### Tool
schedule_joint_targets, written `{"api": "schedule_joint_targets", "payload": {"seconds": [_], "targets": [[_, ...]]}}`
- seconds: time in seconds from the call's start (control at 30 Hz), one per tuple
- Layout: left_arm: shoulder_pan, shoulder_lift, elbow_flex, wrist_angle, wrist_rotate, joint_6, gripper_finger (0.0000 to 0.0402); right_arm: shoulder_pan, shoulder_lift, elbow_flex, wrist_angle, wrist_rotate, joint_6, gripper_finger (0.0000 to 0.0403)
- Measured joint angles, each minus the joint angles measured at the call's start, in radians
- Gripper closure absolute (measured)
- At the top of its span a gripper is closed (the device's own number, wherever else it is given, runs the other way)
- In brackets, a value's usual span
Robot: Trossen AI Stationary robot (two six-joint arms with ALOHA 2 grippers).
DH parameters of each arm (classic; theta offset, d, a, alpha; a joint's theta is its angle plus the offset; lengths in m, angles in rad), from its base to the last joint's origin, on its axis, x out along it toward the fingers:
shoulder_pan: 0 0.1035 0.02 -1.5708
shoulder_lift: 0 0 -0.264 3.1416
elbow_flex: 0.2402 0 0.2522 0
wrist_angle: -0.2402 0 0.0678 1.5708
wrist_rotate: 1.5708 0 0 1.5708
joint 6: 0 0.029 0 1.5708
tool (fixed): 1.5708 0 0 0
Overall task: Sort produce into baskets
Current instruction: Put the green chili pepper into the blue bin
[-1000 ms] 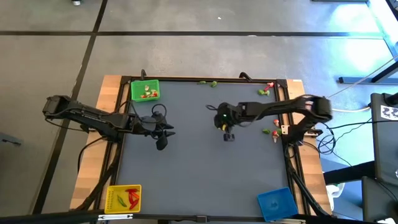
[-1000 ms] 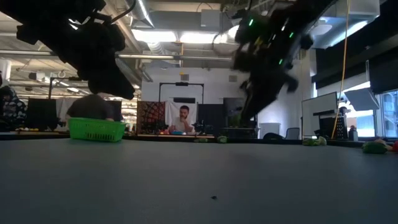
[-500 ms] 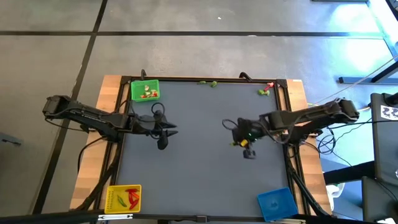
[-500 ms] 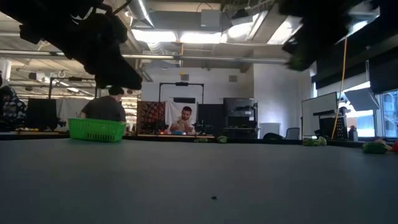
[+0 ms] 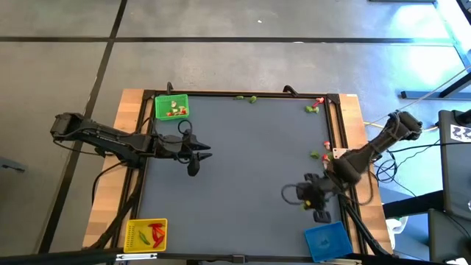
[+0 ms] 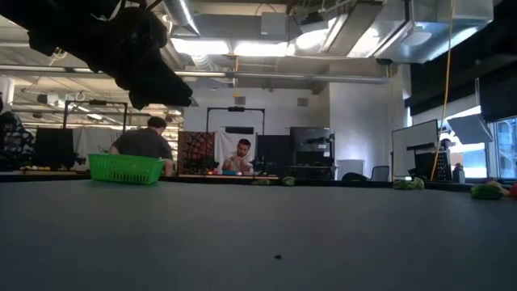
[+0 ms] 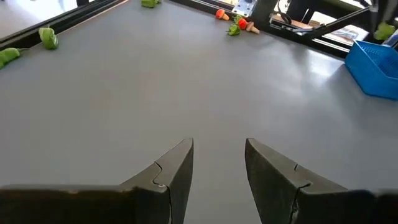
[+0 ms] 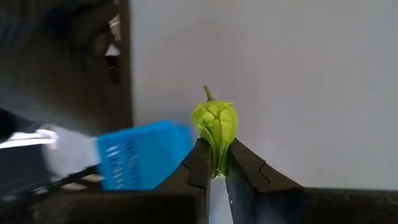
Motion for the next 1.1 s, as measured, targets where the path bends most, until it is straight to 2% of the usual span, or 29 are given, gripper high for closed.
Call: {"api": "schedule_joint_targets", "payload": {"seconds": [0.17,0.27,0.47,0.57,0.67,0.8,1.0,1.1], "targets": [[-0.006,0.0,0.0,-0.019,0.0,-0.05,0.026,0.176,0.022,0.001,0.015,-0.006,0.276,0.0374],[-0.01,0.0,0.0,-0.016,0.0,-0.032,0.026,0.261,0.052,0.001,0.039,0.019,0.365,0.0374],[0.012,0.0,0.0,-0.007,-0.002,-0.011,0.026,0.353,0.144,0.001,0.076,0.021,0.444,0.0374],[0.019,0.0,0.0,-0.007,-0.002,-0.011,0.026,0.363,0.196,0.001,0.073,0.018,0.451,0.0374],[0.021,0.0,0.0,-0.007,-0.002,-0.015,0.026,0.362,0.241,0.001,0.073,-0.031,0.452,0.0369],[0.023,0.0,0.0,-0.008,-0.002,-0.029,0.026,0.347,0.27,0.001,0.068,-0.161,0.451,0.0324],[0.023,0.0,0.0,-0.007,-0.002,-0.042,0.026,0.304,0.249,0.001,0.003,-0.194,0.41,0.0215],[0.023,0.0,0.0,-0.006,-0.002,-0.044,0.026,0.265,0.212,0.001,-0.032,-0.184,0.367,0.0177]]}}
